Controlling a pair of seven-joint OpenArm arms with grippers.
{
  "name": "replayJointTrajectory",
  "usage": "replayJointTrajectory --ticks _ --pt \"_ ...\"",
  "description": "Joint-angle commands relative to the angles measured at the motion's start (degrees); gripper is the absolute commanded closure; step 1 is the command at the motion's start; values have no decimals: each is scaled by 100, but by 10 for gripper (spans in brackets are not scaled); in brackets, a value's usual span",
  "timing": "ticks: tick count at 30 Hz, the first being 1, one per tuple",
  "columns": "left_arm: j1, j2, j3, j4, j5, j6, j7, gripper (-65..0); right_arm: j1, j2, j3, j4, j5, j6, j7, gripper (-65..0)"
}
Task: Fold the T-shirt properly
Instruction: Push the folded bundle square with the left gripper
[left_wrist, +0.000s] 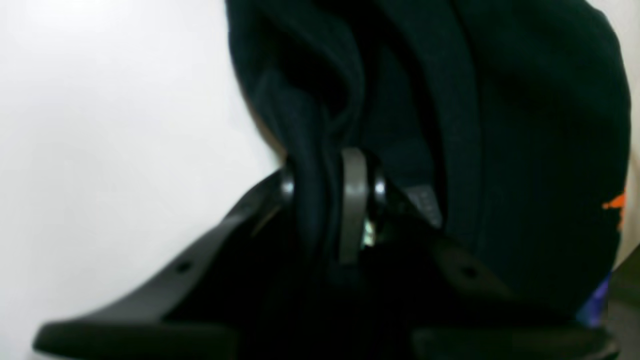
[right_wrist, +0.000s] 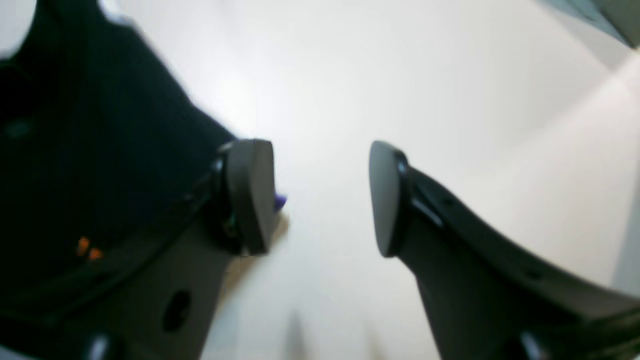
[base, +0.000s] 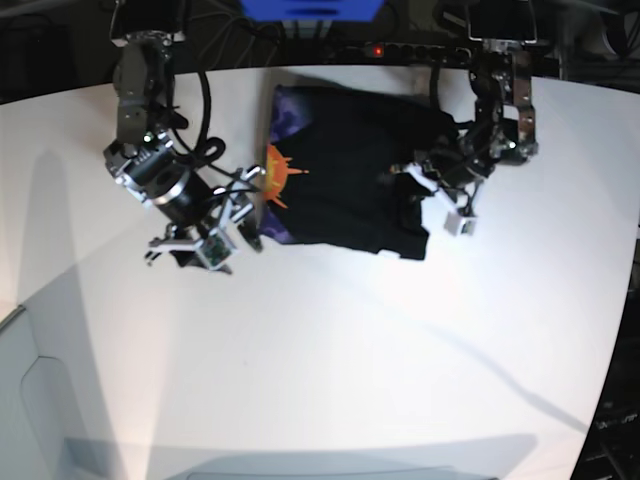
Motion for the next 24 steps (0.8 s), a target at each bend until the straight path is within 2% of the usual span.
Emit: replayJointTrajectory --ticks 1,7,14,19,24 --pt "-111 -78 214 -61 126 -2 78 0 99 -40 224 93 78 41 124 -306" --pt "-1086 -263 1559 -553 135 -11 70 0 231 -251 1314 93 78 41 124 -306" --pt "-2897 -351 4153 -1415 135 -11 26 0 240 -242 2132 93 78 41 124 -306" --pt "-3847 -324 5656 -2013 135 -11 -994 0 204 -242 2782 93 86 41 124 -306" --pt "-4304 -236 6641 -2470 135 -11 -2049 0 161 -242 3310 93 86 41 124 -306"
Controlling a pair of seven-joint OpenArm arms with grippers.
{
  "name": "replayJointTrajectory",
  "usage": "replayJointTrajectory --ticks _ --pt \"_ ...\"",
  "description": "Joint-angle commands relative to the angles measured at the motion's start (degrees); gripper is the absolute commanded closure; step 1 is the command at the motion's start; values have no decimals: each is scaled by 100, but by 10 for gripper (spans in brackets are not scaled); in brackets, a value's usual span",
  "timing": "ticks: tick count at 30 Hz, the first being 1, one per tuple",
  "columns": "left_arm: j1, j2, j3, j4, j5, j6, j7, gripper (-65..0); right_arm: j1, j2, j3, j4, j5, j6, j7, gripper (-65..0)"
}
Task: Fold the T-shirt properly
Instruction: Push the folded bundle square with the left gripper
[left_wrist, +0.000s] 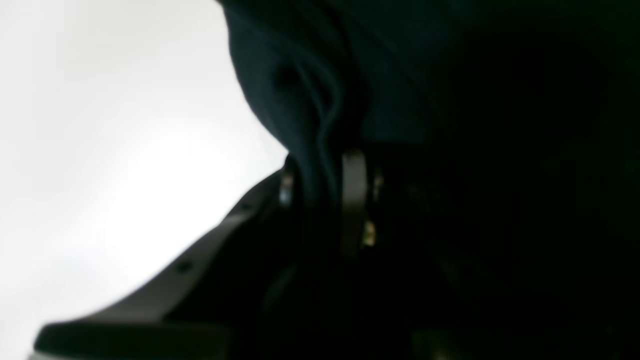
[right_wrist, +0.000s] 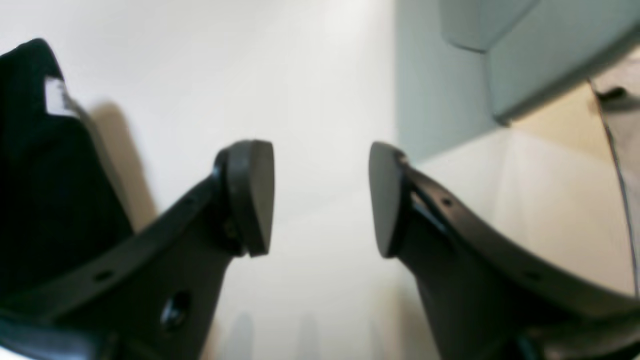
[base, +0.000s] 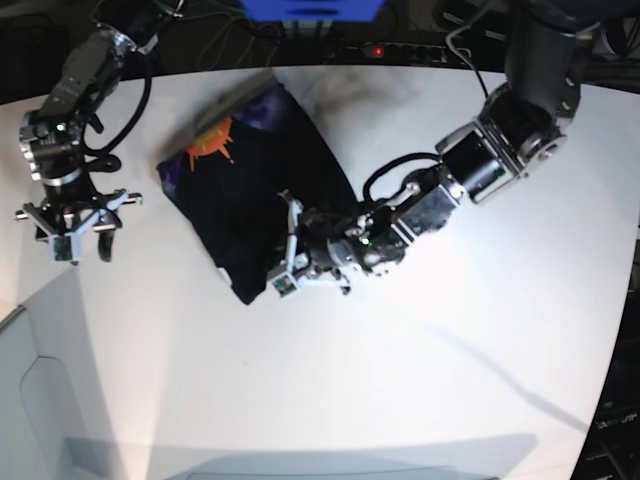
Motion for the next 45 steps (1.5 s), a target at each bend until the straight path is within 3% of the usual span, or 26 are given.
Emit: replayJointTrajectory --ticks 1,7,10,13,16,21,23,29,32,35,45 --pt "-151 90 104 -64 67 35 -56 0 10 31 91 95 108 41 146 -306" --pt "-327 362 623 -442 67 35 -593 -1 -263 23 196 95 108 41 146 -306" --pt "-406 468 798 -468 67 -9 -742 -7 -351 -144 258 104 108 41 146 -306" --pt "-521 591 1045 -486 120 -536 -769 -39 -351 -276 337 104 108 41 146 -306" --pt "-547 723 1115 -477 674 -932 -733 -48 -368 -364 337 130 99 41 146 -306" --pt "-486 951 1097 -486 1940 -985 -716 -50 -509 -364 328 148 99 41 146 -306" --pt "-450 1004 1080 -486 2265 -985 -672 -86 -579 -364 337 148 99 41 146 -306" --pt "-468 1118 1071 -442 2538 -1002 -250 -320 -667 -364 337 157 99 41 146 -306" --pt "-477 1118 1062 -433 2520 -1002 -250 -340 -667 -364 337 157 99 41 146 -306" --pt "-459 1092 649 -301 2538 -994 -250 -341 -667 -364 337 157 99 41 146 -306" --pt "42 1013 -1777 1035 2546 -1002 -215 -341 -720 -487 407 192 108 41 146 -305"
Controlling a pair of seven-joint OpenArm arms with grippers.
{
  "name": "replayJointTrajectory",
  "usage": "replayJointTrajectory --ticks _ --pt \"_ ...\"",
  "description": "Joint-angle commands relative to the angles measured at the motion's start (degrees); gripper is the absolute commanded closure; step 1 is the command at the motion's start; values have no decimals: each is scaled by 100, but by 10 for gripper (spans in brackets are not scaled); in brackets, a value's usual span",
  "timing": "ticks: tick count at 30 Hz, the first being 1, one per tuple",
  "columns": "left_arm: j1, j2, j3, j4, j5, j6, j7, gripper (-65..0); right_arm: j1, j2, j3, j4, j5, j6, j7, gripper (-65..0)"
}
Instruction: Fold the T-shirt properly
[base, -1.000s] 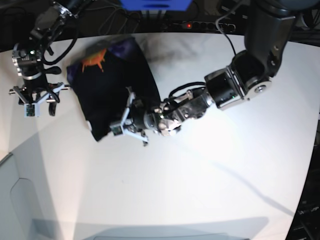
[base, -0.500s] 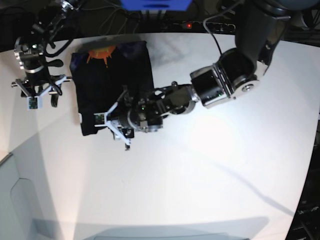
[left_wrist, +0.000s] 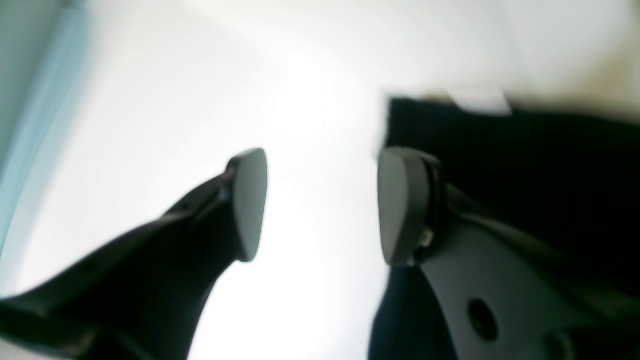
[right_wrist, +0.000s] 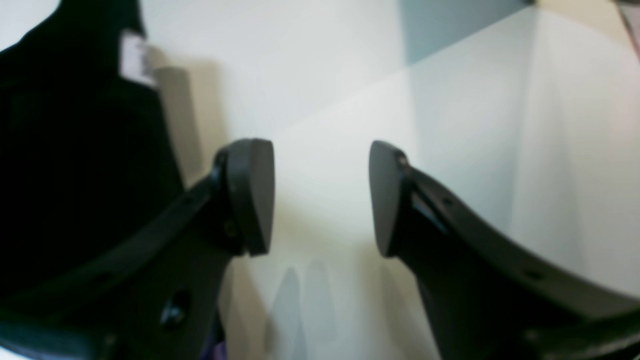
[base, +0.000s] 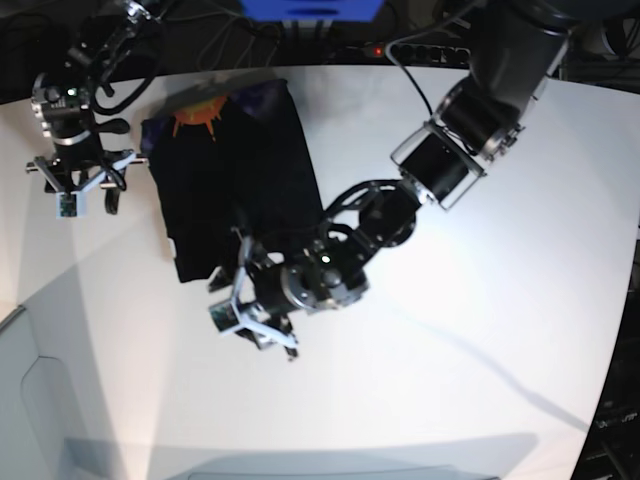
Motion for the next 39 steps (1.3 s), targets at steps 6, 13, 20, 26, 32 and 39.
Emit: replayJointTrajectory --ticks 6,13,20,26,32,39 --pt "414 -632 -1071 1082 -11 40 -62 -341 -197 -200 0 410 102 38 131 -254" --pt "2128 -1248 -3541 2216 -46 40 -62 -341 -425 -287 -70 410 111 38 131 -13" --pt "3658 -1204 -5888 2559 -55 14 -62 -341 -1005 -287 -870 410 119 38 183 0" --pt "4291 -1195 -6574 2515 -64 14 -62 -341 -1296 -287 -1239 366 119 38 183 0" --pt "4625 -1186 -6635 2577 -64 32 -62 -341 -1366 -287 -1292 -3 111 38 183 0" --pt "4863 -1186 -6635 2629 -64 32 -62 -341 -1454 -287 -1327 -144 111 38 183 0"
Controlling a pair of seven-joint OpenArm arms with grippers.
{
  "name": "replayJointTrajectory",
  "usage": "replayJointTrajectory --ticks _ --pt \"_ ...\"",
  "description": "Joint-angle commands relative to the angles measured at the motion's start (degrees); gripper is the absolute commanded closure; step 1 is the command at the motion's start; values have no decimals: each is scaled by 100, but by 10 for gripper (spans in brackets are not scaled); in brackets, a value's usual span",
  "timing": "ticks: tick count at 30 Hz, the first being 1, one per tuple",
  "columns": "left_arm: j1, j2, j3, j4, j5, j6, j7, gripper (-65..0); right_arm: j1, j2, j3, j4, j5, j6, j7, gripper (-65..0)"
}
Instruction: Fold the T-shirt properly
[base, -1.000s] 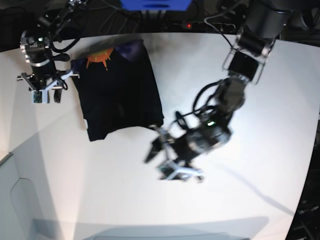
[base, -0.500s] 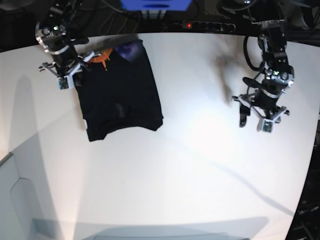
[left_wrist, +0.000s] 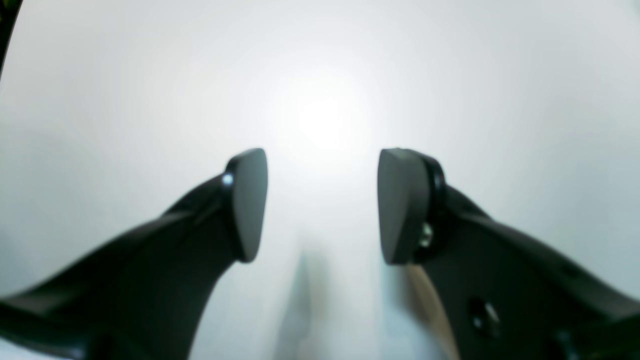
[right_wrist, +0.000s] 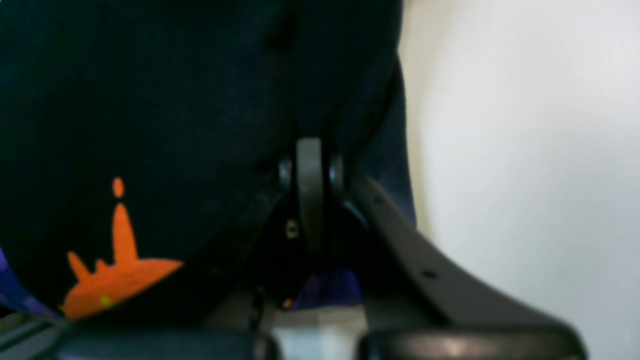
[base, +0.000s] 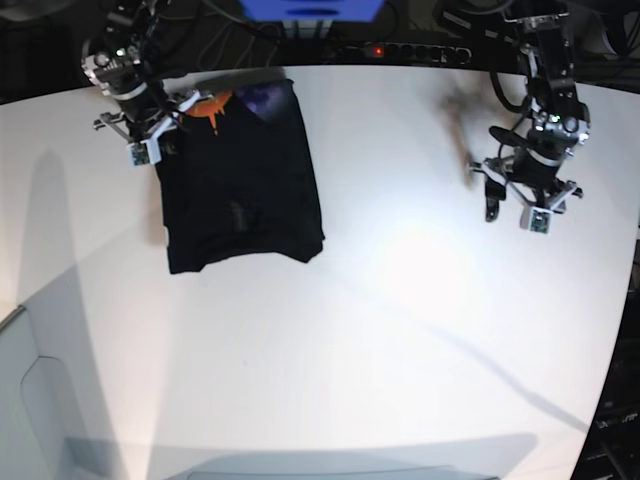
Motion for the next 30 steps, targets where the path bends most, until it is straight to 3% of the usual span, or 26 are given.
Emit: replayJointTrajectory --ticks 1,15,20,27,30 --pt "32 -78 -41 186 -44 10 -138 -341 -29 6 -2 101 47 41 33 0" --pt "700 124 -41 881 -44 19 -129 -339 -231 6 -152 180 117 41 41 0" --pt "1096 274 -50 1144 -44 19 -129 -338 -213 6 384 593 874 41 41 0" --pt "2195 661 -50 1505 -44 19 -129 -335 -205 6 1088 602 926 41 33 0" --pt "2626 792 -50 1496 -44 19 -138 -268 -345 6 1387 593 917 41 33 0"
